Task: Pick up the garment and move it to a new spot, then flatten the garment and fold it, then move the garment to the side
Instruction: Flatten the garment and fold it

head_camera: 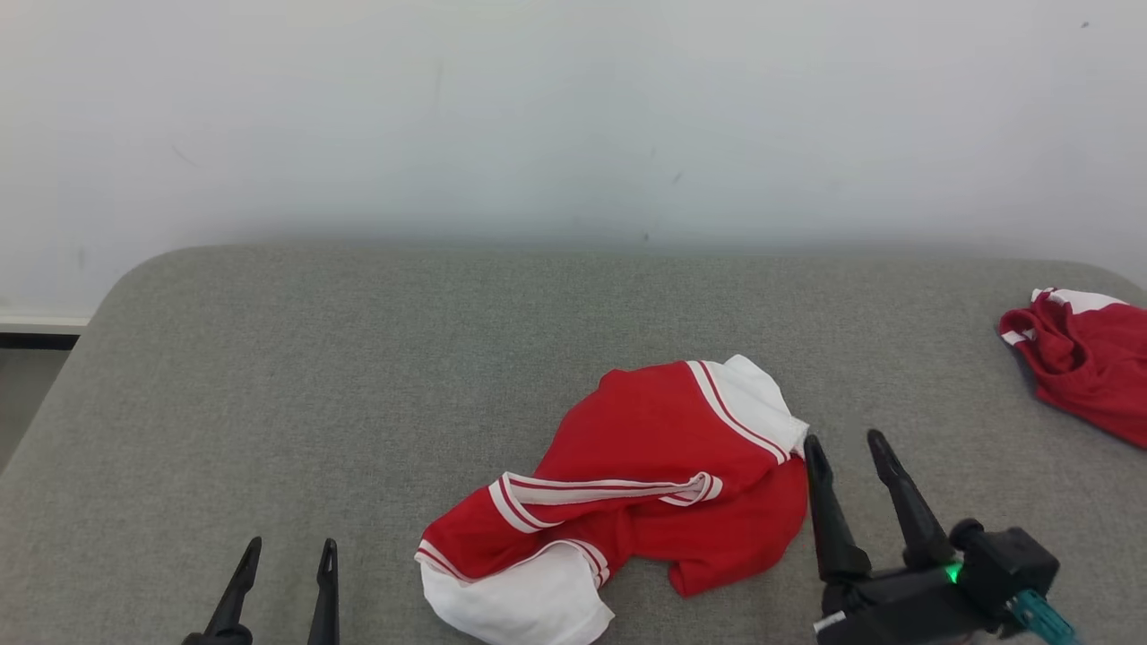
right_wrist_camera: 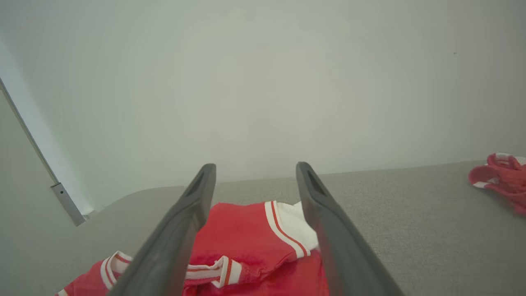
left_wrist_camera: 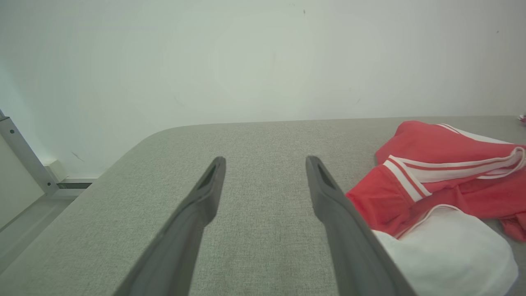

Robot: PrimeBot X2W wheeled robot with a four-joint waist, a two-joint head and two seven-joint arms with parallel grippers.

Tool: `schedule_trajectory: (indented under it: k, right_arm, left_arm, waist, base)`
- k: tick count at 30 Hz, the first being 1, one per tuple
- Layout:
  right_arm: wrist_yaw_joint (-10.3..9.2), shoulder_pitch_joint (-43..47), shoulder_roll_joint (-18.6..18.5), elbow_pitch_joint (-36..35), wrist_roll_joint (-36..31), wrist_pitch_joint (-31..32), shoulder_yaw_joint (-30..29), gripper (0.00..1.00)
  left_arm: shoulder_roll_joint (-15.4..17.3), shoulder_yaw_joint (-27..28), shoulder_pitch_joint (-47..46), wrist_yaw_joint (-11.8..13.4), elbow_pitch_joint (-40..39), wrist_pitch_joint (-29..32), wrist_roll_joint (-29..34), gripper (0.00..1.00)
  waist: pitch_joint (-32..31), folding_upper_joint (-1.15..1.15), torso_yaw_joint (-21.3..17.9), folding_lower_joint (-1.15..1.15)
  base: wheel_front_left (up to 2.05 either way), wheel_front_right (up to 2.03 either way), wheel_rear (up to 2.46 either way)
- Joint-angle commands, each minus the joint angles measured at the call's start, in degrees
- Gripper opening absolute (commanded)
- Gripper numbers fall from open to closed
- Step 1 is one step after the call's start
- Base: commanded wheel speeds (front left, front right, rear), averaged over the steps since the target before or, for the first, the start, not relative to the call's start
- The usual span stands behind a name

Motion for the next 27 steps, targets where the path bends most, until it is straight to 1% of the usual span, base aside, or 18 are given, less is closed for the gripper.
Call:
schedule_trajectory:
  k: [1,3,6,9,15,19,22,27]
  right_arm:
    - [-0.15,1.9,0.4,-0.8,-0.7,0.0,-1.3,1.00]
    - [-0.15,4.4,0.9,-1.6,-1.1,0.0,-3.3,1.00]
    - [-0.15,6.5,1.4,-2.4,-1.8,0.0,-4.5,1.00]
    - [-0.15,7.4,1.8,-2.8,-2.0,0.0,-4.1,1.00]
    - [-0.15,6.1,2.3,-2.5,-2.3,0.0,-3.0,1.00]
    - [-0.15,5.6,2.5,-1.8,-2.4,0.0,-2.8,1.00]
    - [-0.15,5.3,2.7,-1.2,-2.3,0.0,-2.7,1.00]
    - [-0.15,4.5,2.8,-0.9,-2.3,0.0,-3.1,1.00]
  left_arm:
    - [0.3,0.1,0.5,-0.2,-0.2,-0.2,0.5,1.00]
    - [0.4,0.3,0.6,-0.2,-0.3,-0.2,0.5,1.00]
    - [0.2,0.3,0.8,0.1,-0.7,-0.2,0.7,1.00]
    - [0.4,0.4,1.1,0.5,-1.3,-0.2,0.7,1.00]
    - [1.3,-0.9,-1.8,-0.4,-1.3,0.1,1.2,1.00]
    - [2.0,-3.7,-5.9,-1.5,-0.2,0.7,1.9,1.00]
    - [1.8,-6.7,-9.7,-2.4,1.0,1.0,2.4,1.00]
    - [0.9,-12.1,-16.2,-3.1,4.7,1.3,2.1,1.00]
  waist:
    - [0.0,0.00,-0.4,0.00]
    - [0.1,0.00,-0.7,0.00]
    - [0.3,0.00,-1.3,0.00]
    - [0.7,0.00,-2.4,0.00]
    - [1.5,0.00,-4.8,0.00]
    - [2.3,0.00,-7.3,0.00]
    - [2.9,0.00,-9.7,0.00]
    - [5.0,0.00,-13.9,0.00]
  base:
    - [0.00,0.00,0.00]
    - [0.00,0.00,0.00]
    - [0.00,0.00,0.00]
    - [0.00,0.00,0.00]
    - [0.00,0.00,0.00]
    - [0.00,0.00,0.00]
    - [0.00,0.00,0.00]
    - [0.00,0.00,0.00]
